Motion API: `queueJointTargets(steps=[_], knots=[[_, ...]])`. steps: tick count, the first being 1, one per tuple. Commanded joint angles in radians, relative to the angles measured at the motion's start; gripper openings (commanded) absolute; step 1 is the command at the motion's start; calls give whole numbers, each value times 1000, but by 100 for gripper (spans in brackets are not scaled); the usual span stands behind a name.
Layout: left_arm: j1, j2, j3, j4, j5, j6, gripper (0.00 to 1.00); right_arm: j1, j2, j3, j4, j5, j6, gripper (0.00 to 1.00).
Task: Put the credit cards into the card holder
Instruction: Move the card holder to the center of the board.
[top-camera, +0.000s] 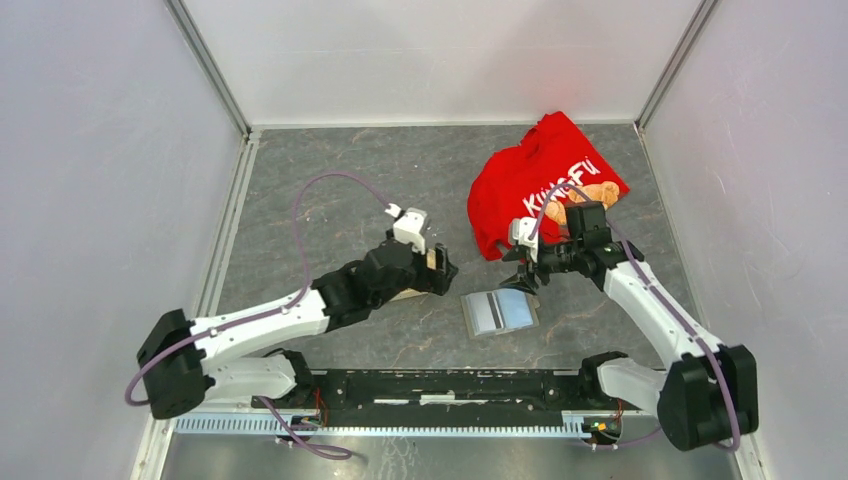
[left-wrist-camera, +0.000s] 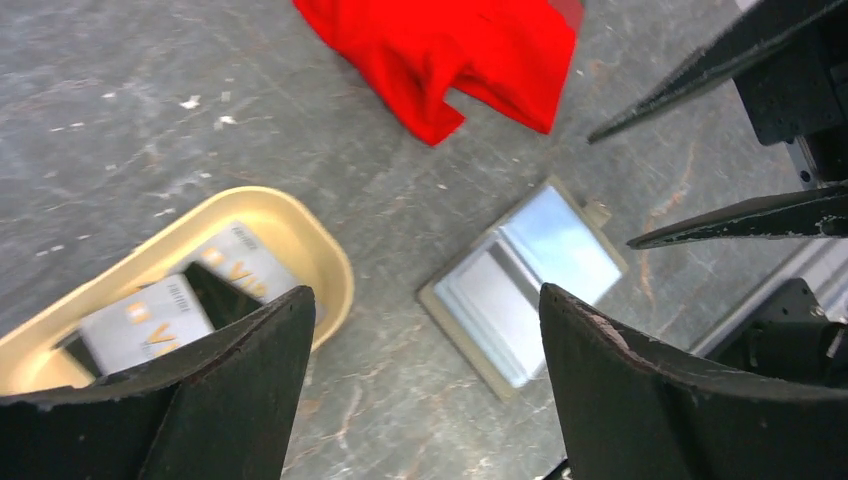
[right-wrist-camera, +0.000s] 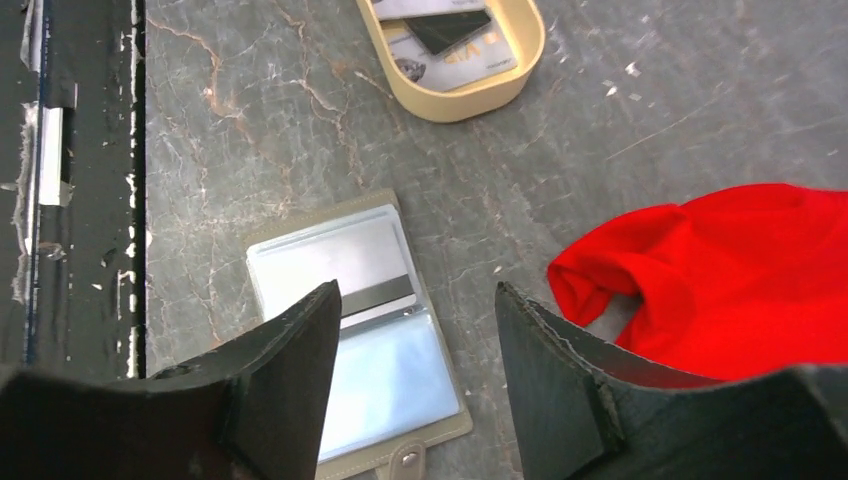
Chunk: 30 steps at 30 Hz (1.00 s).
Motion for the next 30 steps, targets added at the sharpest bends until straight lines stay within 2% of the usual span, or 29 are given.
queueJointTargets(steps=[1,3,7,10,15,18,21,24,26,30], knots=[[62,-74,-87,-11,67,50,89,-1,72,32,-42,25,-3,62],[65,-84,-120,24,150,-25,89,-5,66,10,-19,124,32,62],[53,-91,-208,205,298,-223,88,-14,19,-44,-26,337,35,65],[-40,-83,-253,283,231,-289,88,-19,-35,-100,-16,395,31,70],[-114,-20,-293,342,135,-402,88,-19,-43,-134,-2,308,39,71],[-137,19,-312,382,103,-493,87,-20,-3,-97,-39,196,46,64],[-154,65,-317,401,78,-568,88,-20,37,-89,-56,136,41,52],[-155,126,-321,453,108,-615,89,-20,91,-94,-54,165,35,31],[-155,164,-311,469,118,-629,89,-16,130,-87,-64,207,28,21],[-154,230,-301,505,121,-656,90,3,190,-85,-50,280,40,15]])
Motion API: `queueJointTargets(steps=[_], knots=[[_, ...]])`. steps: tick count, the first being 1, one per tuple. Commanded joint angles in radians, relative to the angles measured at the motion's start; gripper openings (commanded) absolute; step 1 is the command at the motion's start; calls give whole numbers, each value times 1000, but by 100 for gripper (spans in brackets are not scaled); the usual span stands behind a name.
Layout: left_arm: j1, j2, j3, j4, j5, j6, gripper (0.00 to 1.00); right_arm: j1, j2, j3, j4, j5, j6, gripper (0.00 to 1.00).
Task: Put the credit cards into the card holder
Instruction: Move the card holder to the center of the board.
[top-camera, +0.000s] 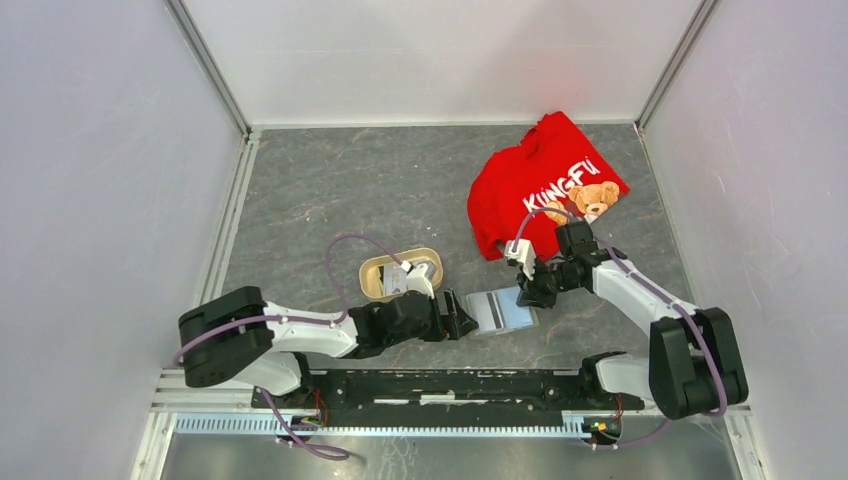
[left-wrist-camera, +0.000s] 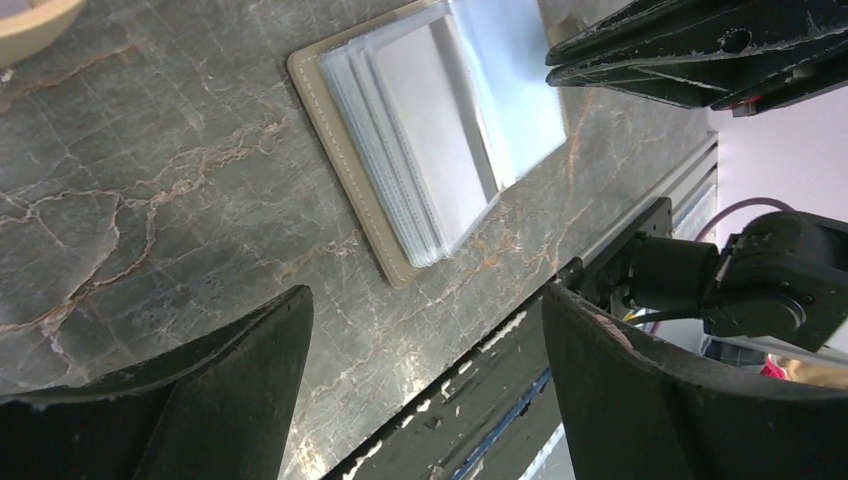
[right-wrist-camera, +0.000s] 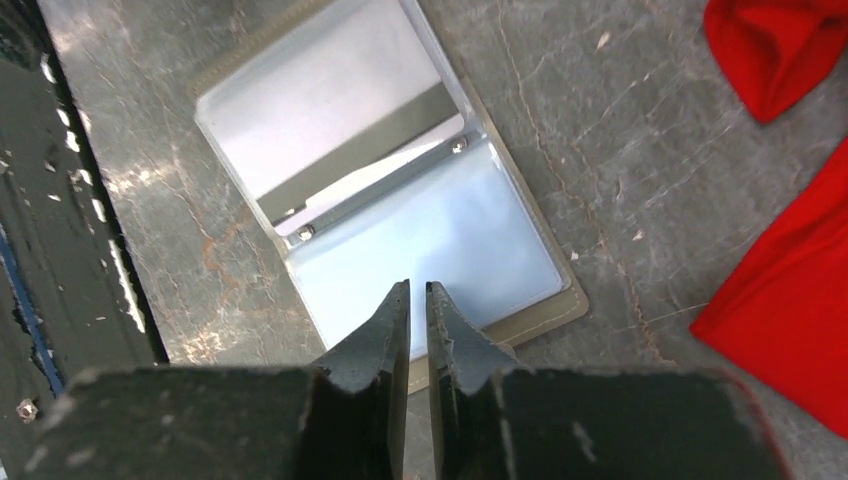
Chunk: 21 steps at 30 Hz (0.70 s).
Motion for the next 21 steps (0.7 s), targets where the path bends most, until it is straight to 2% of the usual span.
queueJointTargets(steps=[1,6,9,16,21], knots=[[-3,64,22,96,-7,-93,90,24,55,37,5,84,4,15],[-2,149,81,29,5,-143,90,53,133,42,11,184,21,10],[-2,190,88,46,28,-173,90,69,160,35,23,247,35,10],[4,185,62,38,-4,-234,89,74,195,29,28,308,48,8],[13,201,22,145,20,-269,87,74,203,32,25,308,47,8]])
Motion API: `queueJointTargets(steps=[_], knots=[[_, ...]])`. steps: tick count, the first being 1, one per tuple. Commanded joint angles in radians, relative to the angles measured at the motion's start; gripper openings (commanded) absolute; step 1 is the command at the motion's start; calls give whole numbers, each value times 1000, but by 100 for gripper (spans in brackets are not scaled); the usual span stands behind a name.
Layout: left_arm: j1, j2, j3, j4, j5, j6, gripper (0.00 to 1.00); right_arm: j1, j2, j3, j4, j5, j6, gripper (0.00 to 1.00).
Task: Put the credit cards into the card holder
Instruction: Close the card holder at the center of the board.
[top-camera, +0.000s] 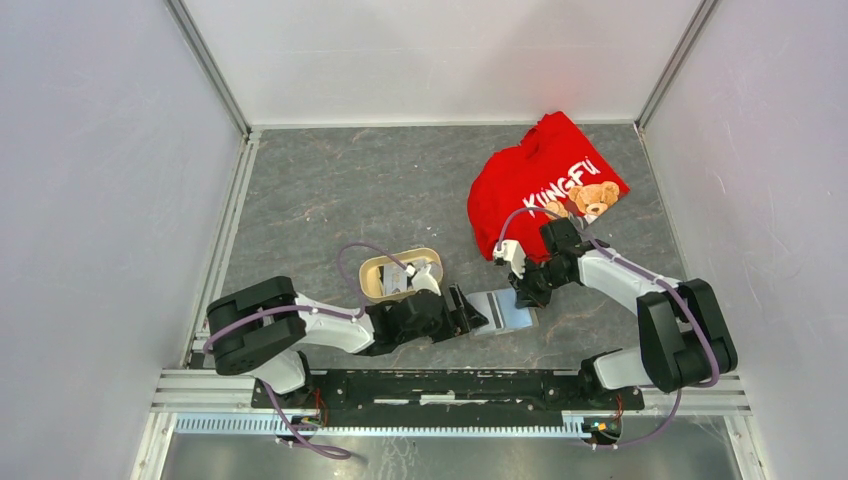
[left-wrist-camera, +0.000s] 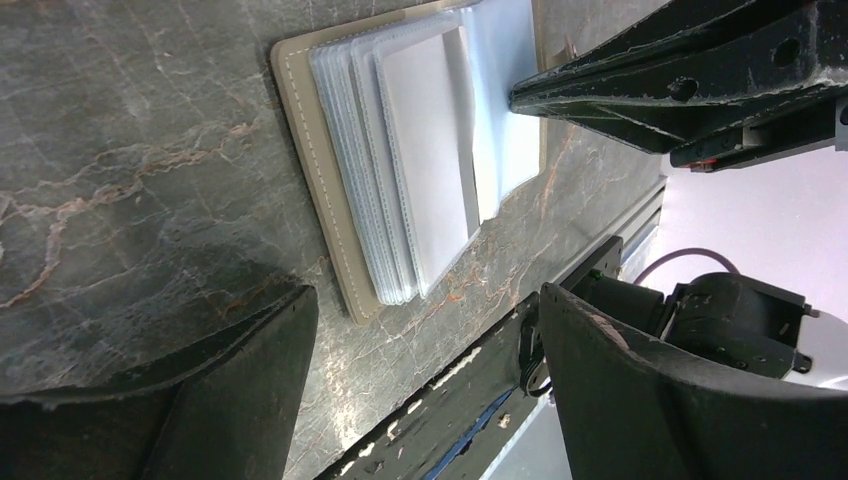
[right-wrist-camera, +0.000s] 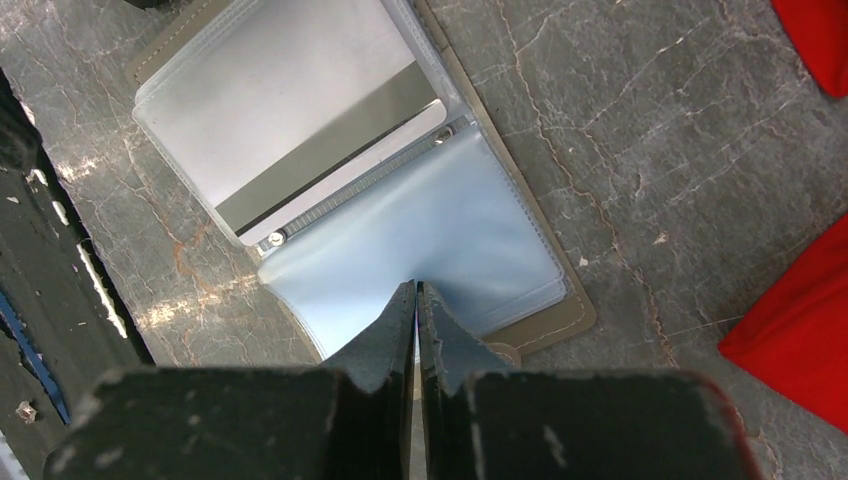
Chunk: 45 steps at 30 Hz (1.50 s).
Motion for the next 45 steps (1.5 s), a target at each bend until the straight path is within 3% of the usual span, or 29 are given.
queueJointTargets(steps=[1,20,31,34,39,45], knots=[[16,29,-37,67,6,-69,86,3,47,-18,19,154,-23,8],[55,86,-118,401,83,-22,73,3,47,-20,18,151,-29,8],[59,71,-73,483,111,62,69,3,42,-20,18,150,-29,8],[62,43,-75,426,91,64,69,2,40,-21,20,151,-29,8],[63,-35,-24,85,6,139,73,2,43,-18,17,147,-28,8],[63,24,23,4,5,132,74,2,39,-20,19,148,-28,8]])
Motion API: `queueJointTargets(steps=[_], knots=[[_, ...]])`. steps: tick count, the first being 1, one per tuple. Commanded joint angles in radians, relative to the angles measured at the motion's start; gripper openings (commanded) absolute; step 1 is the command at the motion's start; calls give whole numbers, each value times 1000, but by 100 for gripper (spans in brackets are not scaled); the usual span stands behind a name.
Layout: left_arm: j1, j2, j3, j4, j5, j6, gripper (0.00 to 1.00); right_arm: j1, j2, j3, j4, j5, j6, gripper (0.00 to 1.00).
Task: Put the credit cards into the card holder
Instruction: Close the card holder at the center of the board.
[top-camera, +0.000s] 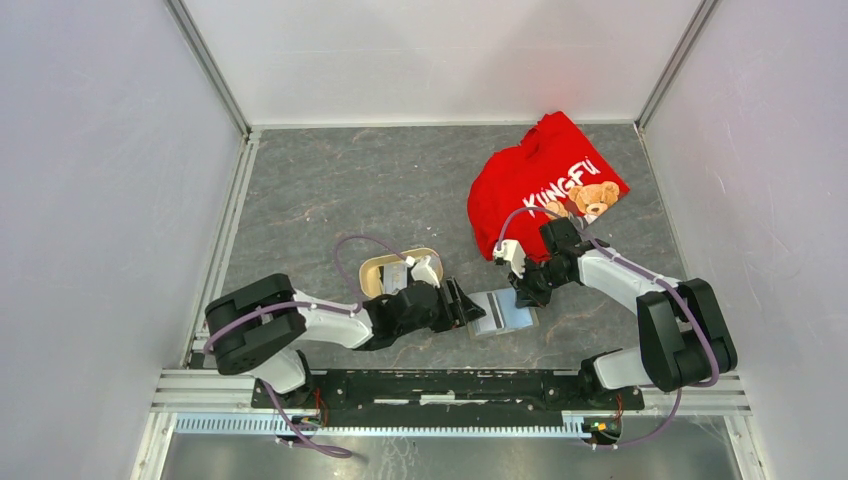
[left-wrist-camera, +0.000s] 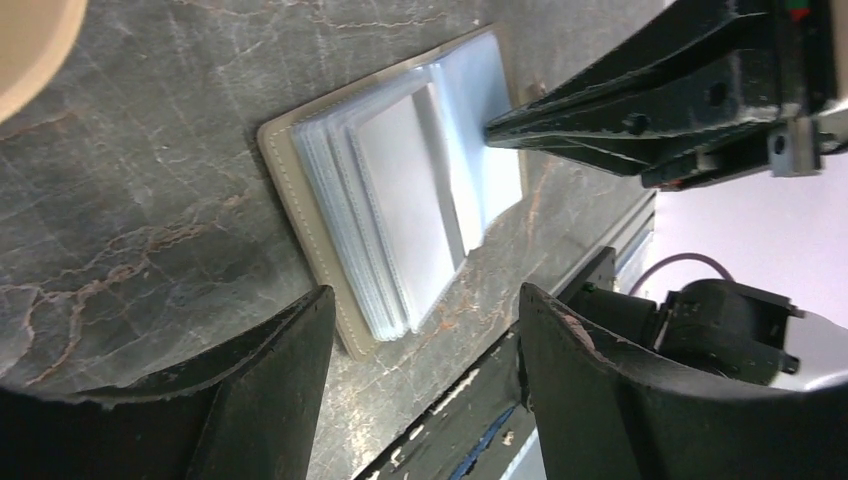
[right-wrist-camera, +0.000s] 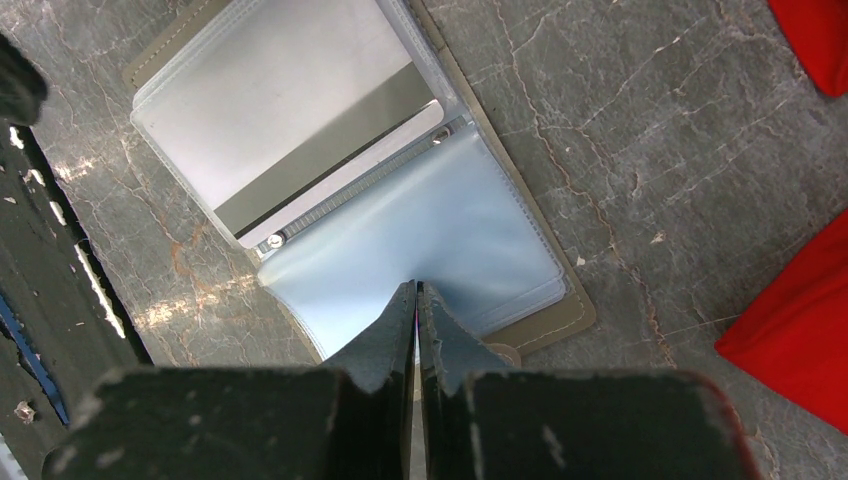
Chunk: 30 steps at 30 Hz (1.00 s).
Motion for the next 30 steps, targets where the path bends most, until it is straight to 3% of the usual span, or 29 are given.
queueJointTargets(steps=[1,9,21,27,30], knots=[[6,46,44,-72,-23,50,74,4,37,-24,19,144,-29,8],[5,138,111,-110,28,11,75,6,42,-22,18,142,-32,7],[5,141,34,293,64,3,69,11,41,-24,19,144,-32,7],[7,159,85,260,65,21,58,12,7,-21,22,115,-29,8],[7,182,118,209,64,21,57,9,-33,-22,31,105,-27,9]])
